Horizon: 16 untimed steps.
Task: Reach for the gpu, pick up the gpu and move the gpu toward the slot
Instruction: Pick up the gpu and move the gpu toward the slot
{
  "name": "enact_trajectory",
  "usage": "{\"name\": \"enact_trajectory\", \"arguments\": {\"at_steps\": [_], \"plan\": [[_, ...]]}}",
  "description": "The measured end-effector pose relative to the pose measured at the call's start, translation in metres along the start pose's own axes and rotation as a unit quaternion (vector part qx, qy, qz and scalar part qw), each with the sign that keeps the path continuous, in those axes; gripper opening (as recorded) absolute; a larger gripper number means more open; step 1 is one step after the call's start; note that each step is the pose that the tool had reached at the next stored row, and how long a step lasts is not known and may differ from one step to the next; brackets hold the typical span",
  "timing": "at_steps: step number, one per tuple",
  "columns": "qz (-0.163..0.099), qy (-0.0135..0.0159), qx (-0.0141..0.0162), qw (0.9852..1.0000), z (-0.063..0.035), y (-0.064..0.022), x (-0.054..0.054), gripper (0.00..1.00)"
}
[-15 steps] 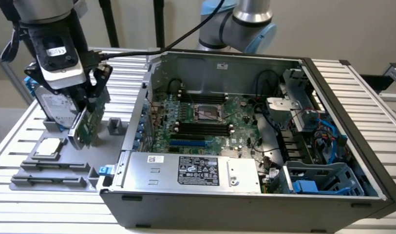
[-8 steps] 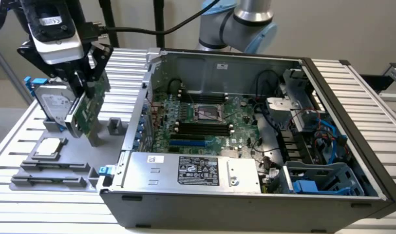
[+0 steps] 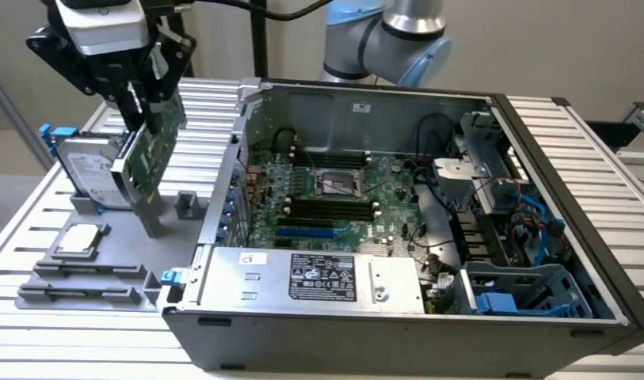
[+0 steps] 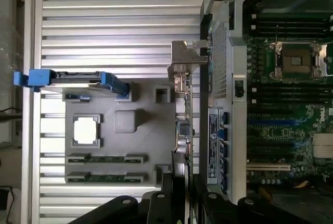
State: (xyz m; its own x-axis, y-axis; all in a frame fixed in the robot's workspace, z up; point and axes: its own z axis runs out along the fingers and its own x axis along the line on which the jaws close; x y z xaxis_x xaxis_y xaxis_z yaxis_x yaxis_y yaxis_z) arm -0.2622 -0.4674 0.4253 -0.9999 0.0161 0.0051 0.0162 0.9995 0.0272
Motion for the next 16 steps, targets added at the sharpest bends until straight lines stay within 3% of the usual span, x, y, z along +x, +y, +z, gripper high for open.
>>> {"name": "enact_trajectory", "arguments": {"at_steps": [8, 16], "plan": [[-0.002, 0.0033, -0.0033, 1.0000, -0.0316, 0.0014, -0.034, 0.26], [-0.002, 0.0038, -0.0075, 1.0000, -0.0368, 0.0030, -0.070, 0.26]]}}
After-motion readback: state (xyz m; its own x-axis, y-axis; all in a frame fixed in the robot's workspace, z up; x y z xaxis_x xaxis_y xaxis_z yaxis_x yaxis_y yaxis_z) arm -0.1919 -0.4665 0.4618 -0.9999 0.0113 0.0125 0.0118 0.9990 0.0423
